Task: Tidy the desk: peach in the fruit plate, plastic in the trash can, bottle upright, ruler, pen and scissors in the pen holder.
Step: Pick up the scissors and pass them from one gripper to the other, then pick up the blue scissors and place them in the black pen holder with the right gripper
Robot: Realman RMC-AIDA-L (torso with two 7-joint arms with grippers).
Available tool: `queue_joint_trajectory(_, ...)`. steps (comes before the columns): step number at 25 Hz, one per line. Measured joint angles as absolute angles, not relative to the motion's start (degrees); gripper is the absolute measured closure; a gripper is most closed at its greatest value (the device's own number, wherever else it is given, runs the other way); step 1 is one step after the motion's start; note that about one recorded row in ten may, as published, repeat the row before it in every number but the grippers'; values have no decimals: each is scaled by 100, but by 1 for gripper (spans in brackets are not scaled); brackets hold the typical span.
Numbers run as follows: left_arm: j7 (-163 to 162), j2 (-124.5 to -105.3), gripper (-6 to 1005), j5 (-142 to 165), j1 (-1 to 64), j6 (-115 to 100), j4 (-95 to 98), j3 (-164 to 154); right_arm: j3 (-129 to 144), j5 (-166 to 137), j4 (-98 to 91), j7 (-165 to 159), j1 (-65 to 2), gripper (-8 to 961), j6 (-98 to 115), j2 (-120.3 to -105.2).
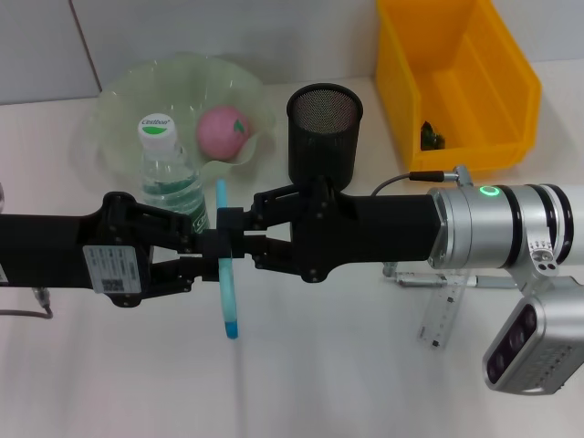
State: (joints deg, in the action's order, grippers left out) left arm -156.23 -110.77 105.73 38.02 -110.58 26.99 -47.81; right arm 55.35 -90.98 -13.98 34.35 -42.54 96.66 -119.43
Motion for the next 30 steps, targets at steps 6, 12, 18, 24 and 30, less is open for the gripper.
queue_joint_trajectory(6,-15618,-11064,641,10577,3775,-11074,2711,-4753,5569,-9098,-1398,3437,-4250,731,9659,-11943)
queue_joint_trajectory(12,-15589,-11064,625,10574,3772,-11084,2716,-4753,5573,-9106,-1397,3438,-4246,728,9657,-11943)
queue_joint_trajectory(18,-15516,-11065,582,10573,3777,-11145,2722,-4724,5566,-9093,-1397,3439,-4233,723,9655,-11943)
queue_joint_trajectory(24,-15345,-11052,482,10572,3770,-11170,2734,-4725,5524,-9075,-1398,3440,-4207,717,9642,-11943)
queue_joint_trajectory(30,-14736,-10935,475,10572,3726,-11181,2735,-4765,5427,-9039,-1394,3398,-4135,712,9599,-11943)
